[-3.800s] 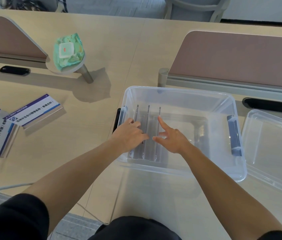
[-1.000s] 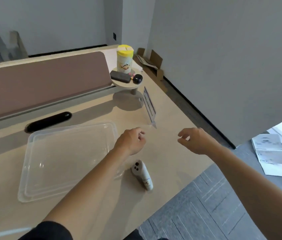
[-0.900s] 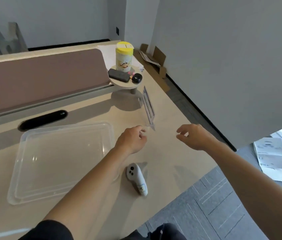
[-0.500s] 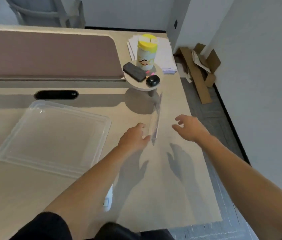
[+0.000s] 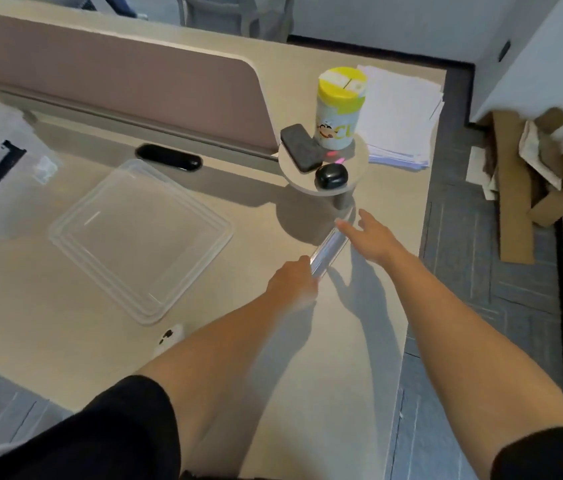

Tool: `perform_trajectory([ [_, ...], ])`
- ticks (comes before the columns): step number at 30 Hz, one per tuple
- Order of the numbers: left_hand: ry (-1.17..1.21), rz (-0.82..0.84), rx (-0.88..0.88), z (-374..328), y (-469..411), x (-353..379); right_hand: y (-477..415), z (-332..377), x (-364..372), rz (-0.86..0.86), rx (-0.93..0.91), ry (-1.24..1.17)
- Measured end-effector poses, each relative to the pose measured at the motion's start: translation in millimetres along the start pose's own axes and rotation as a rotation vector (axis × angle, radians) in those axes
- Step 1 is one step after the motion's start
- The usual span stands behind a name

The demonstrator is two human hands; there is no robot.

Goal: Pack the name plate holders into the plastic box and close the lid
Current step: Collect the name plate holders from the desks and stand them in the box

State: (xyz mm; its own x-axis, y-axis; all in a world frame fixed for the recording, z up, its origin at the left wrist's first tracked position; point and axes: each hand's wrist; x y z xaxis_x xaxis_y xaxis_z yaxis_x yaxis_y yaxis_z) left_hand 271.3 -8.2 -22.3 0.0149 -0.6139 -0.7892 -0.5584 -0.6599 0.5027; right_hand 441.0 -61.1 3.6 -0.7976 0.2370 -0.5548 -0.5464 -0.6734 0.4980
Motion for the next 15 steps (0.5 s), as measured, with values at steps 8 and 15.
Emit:
perform_trajectory([
  [8,-0.150,-0.053,0.042,-1,-2,-2,-22,-17,8,0.094,0.026,-0.137],
  [15,-0.062,-0.067,0.139,17,43,-41,13,7,20,0.025,0.076,-0.437],
])
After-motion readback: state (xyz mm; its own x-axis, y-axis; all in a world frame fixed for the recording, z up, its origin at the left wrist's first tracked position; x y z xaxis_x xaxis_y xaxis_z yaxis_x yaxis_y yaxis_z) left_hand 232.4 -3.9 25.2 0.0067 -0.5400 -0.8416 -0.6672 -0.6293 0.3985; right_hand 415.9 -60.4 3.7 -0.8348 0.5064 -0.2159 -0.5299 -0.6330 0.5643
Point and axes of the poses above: each hand's wrist, its own y-axis away from the middle knuckle, its own x-axis out of the palm, z = x × y, and after that the axes turned 2 degrees about -x, right-handed
